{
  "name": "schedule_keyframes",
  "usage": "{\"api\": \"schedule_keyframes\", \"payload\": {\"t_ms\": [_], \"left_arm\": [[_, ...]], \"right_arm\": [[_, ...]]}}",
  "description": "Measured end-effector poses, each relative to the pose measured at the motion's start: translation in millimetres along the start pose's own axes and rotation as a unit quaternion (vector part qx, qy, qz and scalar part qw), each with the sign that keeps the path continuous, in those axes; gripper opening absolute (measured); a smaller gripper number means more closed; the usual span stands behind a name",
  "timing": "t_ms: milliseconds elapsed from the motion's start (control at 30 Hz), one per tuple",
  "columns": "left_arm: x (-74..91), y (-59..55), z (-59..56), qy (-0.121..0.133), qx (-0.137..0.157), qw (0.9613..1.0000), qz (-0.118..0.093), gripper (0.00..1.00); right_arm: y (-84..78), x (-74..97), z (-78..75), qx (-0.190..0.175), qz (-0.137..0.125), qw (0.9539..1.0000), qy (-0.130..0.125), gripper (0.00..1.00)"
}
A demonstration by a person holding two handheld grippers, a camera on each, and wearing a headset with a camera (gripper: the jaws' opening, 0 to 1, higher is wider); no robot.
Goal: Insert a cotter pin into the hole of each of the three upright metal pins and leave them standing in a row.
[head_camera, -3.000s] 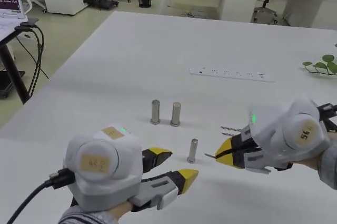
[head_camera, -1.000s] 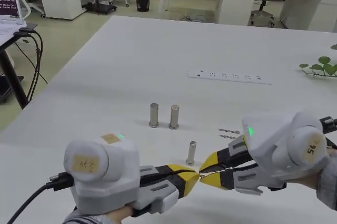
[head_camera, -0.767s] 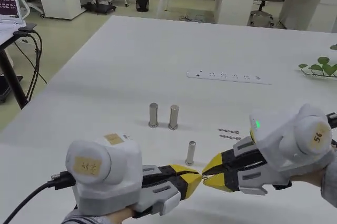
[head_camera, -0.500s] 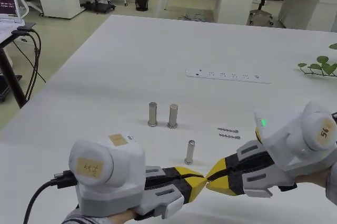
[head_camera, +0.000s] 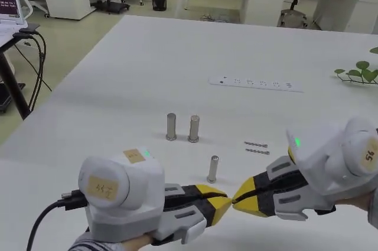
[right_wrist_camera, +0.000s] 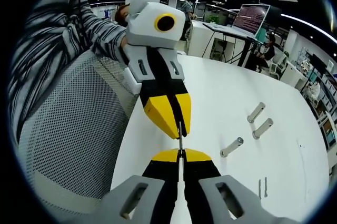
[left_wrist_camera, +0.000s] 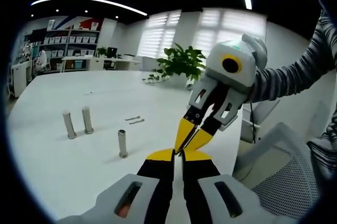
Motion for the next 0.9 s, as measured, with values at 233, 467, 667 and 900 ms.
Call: {"api": "schedule_keyframes", "payload": {"t_ms": [233, 467, 667, 900], "left_arm": [[-1.7, -1.9, 1.5, 0.03, -0.027, 0.999, 0.021, 0.07], [-1.4, -0.9, 8.5, 0.075, -0.029, 0.9966, 0.017, 0.2], [1.1, 1.1, 15.5, 0.126, -0.044, 0.9909, 0.019, 0.24], [-3.2, 2.2, 30.0, 0.155, -0.028, 0.9872, 0.028, 0.27]], "right_arm": [[-3.3, 3.9, -4.9, -0.006, 0.005, 0.9998, -0.02, 0.0], [-12.8, 7.0, -14.6, -0.023, 0.031, 0.9979, -0.053, 0.0], [-22.7, 6.6, -28.8, -0.026, 0.063, 0.9942, -0.084, 0.0], [-25.5, 1.9, -43.9, -0.034, 0.082, 0.9913, -0.097, 0.0]]}}
Point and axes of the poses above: the centre of the closed fingertips' face, and the gripper's own axes: x roughly backward along the fingers, z roughly to its left, y roughly out of its top, the point moved 9 cm from there along x, roughly backward along the fingers, and after that the axes turned 13 degrees about z, right-handed, at the moved point
